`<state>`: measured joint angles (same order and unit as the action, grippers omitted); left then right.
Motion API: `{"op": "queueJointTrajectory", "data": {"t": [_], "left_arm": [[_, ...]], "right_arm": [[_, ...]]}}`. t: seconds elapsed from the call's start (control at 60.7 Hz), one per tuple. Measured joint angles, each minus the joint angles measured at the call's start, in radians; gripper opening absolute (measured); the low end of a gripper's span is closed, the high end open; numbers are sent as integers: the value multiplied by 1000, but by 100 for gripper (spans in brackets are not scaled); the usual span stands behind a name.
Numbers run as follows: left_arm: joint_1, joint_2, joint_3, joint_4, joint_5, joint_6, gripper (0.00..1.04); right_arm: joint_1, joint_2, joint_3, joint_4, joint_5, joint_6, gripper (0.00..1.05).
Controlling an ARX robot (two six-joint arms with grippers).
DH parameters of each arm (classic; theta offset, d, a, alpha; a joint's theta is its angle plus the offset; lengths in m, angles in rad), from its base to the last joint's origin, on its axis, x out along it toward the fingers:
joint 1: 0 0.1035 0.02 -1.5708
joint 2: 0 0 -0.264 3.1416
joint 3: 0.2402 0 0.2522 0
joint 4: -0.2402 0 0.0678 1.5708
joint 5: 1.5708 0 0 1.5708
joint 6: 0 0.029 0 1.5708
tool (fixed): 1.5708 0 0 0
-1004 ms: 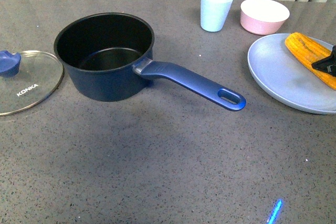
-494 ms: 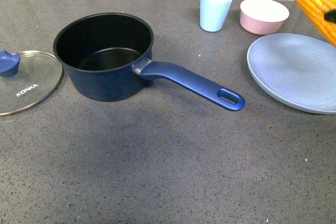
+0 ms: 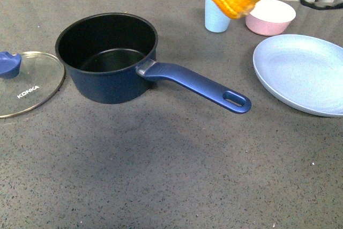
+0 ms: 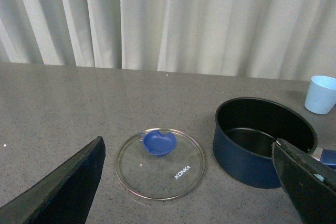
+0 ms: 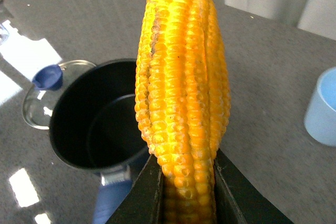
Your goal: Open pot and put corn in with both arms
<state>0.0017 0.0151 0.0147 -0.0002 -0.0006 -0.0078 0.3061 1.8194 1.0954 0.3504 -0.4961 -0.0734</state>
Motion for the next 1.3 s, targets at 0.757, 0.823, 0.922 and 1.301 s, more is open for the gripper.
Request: {"op": "queueJointTrajectory", "data": {"t": [0.757,0.823,0.922,1.301], "left_arm": [[0,0,0,0,0,0,96],[0,0,0,0,0,0,96],[0,0,0,0,0,0,96],[0,0,0,0,0,0,96]], "right_arm": [[238,392,529,-277,74,-20,15],[244,415,553,-292,85,-25,15],[247,447,579,-307,97,-26,15],[245,448,546,-248,89,-15,73]]}}
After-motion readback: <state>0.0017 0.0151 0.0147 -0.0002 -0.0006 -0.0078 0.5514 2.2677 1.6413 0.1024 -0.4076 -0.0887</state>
